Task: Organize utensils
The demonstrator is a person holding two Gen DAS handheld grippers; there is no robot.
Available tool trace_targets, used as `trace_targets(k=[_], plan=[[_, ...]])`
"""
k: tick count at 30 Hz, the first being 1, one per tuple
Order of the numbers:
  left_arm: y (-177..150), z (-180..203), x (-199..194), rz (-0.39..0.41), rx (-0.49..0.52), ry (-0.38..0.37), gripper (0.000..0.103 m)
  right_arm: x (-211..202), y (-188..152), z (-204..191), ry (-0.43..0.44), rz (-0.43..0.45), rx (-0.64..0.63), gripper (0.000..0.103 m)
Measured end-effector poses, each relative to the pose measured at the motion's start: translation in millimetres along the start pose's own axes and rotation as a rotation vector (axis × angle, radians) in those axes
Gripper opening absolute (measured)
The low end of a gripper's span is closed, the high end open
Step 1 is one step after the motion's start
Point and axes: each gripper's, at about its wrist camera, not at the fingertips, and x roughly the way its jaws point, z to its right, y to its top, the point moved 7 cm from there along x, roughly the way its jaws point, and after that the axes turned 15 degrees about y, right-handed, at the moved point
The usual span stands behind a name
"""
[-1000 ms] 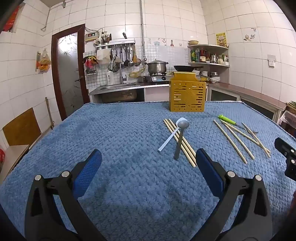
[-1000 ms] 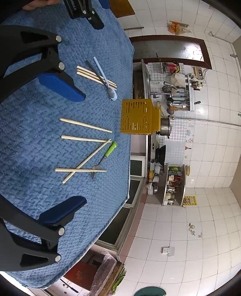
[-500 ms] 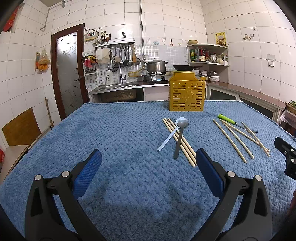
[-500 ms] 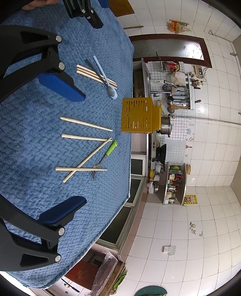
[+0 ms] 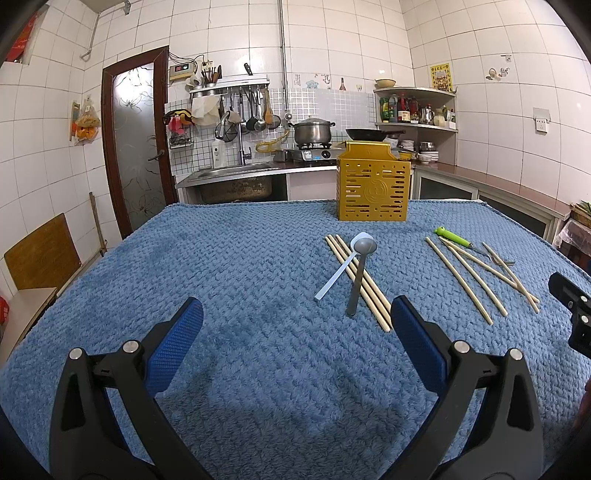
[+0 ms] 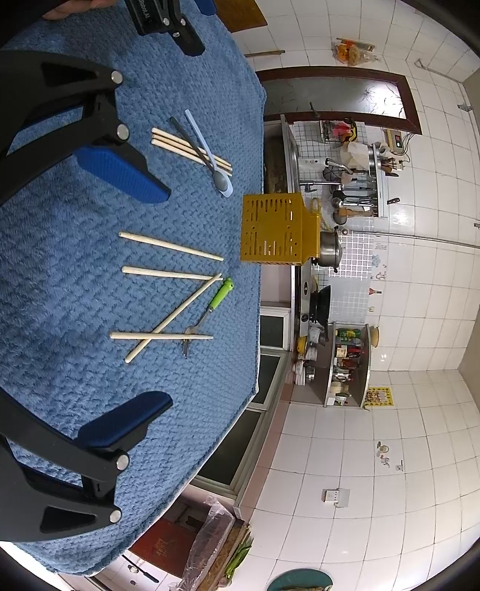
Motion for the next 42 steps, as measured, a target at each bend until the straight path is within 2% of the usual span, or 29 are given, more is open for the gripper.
trace_targets(k=[42], plan=[[-0.2,-0.6,0.4,-0.003,-0.001,-0.002,0.098,0.5,0.9,1.5,-0.003,0.0,0.001,0.099]])
